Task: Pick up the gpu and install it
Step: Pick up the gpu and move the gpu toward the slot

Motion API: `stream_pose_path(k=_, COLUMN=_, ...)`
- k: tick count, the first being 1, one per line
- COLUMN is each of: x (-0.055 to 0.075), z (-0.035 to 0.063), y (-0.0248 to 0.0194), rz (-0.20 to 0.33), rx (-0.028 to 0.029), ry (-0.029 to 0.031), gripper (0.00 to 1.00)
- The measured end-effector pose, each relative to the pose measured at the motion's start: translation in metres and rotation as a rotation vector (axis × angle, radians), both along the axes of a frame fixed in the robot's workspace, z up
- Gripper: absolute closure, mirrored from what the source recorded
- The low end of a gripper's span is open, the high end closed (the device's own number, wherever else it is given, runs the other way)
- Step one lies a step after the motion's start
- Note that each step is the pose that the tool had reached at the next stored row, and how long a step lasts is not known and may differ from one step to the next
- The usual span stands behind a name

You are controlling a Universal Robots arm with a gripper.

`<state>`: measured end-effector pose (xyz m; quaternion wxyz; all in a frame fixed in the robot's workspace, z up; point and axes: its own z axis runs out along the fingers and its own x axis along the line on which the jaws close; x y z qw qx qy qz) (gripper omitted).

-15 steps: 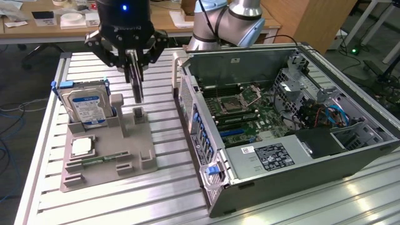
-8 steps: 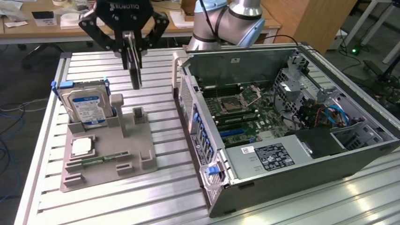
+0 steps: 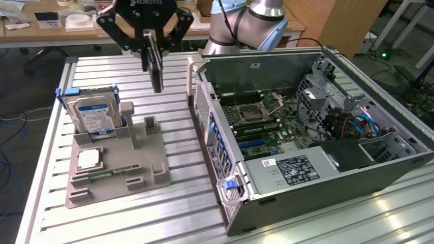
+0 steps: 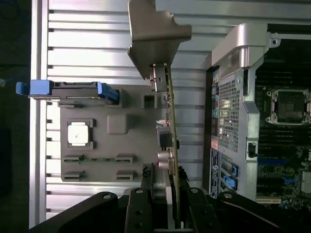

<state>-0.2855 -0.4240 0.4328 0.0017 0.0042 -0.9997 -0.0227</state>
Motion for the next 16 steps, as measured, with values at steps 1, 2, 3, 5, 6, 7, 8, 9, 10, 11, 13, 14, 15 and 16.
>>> stream_pose_path(k=1, x=0.003, z=0.0, y=0.0, rz=0.0, rx=-0.0153, ry=-0.0001, gripper=0.7)
stream_pose_path(k=2, x=0.006, z=0.0, y=0.0, rz=0.0, rx=-0.0309, ry=0.0, gripper=0.7)
stream_pose_path(k=3, x=0.009, z=-0.0002, y=0.0, rz=0.0, rx=-0.0432, ry=0.0001, gripper=0.7)
stream_pose_path(k=5, x=0.013, z=-0.0028, y=0.0001, rz=-0.002, rx=-0.0488, ry=0.0001, gripper=0.7)
stream_pose_path(k=6, x=0.016, z=-0.0044, y=0.0, rz=-0.003, rx=-0.0489, ry=0.0001, gripper=0.7)
stream_pose_path(k=7, x=0.019, z=-0.006, y=0.0, rz=-0.003, rx=-0.0486, ry=0.0001, gripper=0.7)
stream_pose_path(k=8, x=0.023, z=-0.0077, y=0.0, rz=-0.004, rx=-0.0485, ry=0.0001, gripper=0.7)
stream_pose_path(k=9, x=0.028, z=-0.0086, y=0.0001, rz=-0.004, rx=-0.0484, ry=0.0, gripper=0.7)
stream_pose_path(k=10, x=0.032, z=-0.0093, y=0.0002, rz=-0.004, rx=-0.0484, ry=0.0, gripper=0.7)
stream_pose_path(k=11, x=0.037, z=-0.0097, y=0.0002, rz=-0.004, rx=-0.0485, ry=0.0002, gripper=0.7)
stream_pose_path(k=13, x=0.046, z=-0.0107, y=0.0003, rz=-0.004, rx=-0.0484, ry=0.0, gripper=0.7)
stream_pose_path(k=14, x=0.05, z=-0.0112, y=0.0003, rz=-0.004, rx=-0.0484, ry=0.0001, gripper=0.7)
stream_pose_path(k=15, x=0.055, z=-0.0118, y=0.0003, rz=-0.004, rx=-0.0484, ry=0.0001, gripper=0.7)
stream_pose_path(k=16, x=0.059, z=-0.0124, y=0.0003, rz=-0.004, rx=-0.0485, ry=0.0001, gripper=0.7)
